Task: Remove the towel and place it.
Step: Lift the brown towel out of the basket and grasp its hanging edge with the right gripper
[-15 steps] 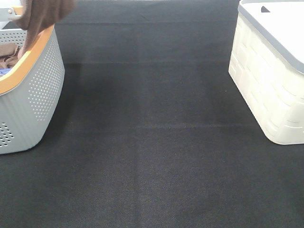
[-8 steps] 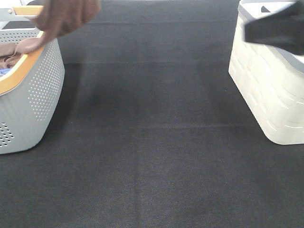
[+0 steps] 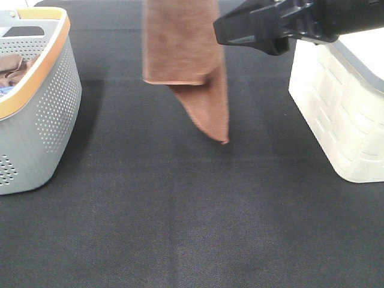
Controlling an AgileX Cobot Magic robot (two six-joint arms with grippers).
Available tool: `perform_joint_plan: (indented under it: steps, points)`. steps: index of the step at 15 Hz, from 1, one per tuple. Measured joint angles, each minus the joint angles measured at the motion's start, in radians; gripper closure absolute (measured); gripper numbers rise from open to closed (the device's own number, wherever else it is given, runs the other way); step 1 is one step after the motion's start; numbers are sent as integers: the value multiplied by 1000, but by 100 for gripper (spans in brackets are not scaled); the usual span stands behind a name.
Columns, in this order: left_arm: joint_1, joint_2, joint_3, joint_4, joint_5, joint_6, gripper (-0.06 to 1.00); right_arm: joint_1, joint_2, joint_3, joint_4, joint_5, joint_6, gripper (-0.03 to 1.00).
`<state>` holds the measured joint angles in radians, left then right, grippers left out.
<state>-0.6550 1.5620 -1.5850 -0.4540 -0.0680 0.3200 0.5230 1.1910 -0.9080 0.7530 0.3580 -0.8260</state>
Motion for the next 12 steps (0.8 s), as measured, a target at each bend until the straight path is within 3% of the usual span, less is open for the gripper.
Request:
perform_joint_plan:
  steps: [5,12]
  points:
    - [-84,14,0,0,-78,0,94,0,75,0,2,-65,-2,36]
    - [-90,14,0,2,-109,0,94,0,142,0,-55,-66,22,36]
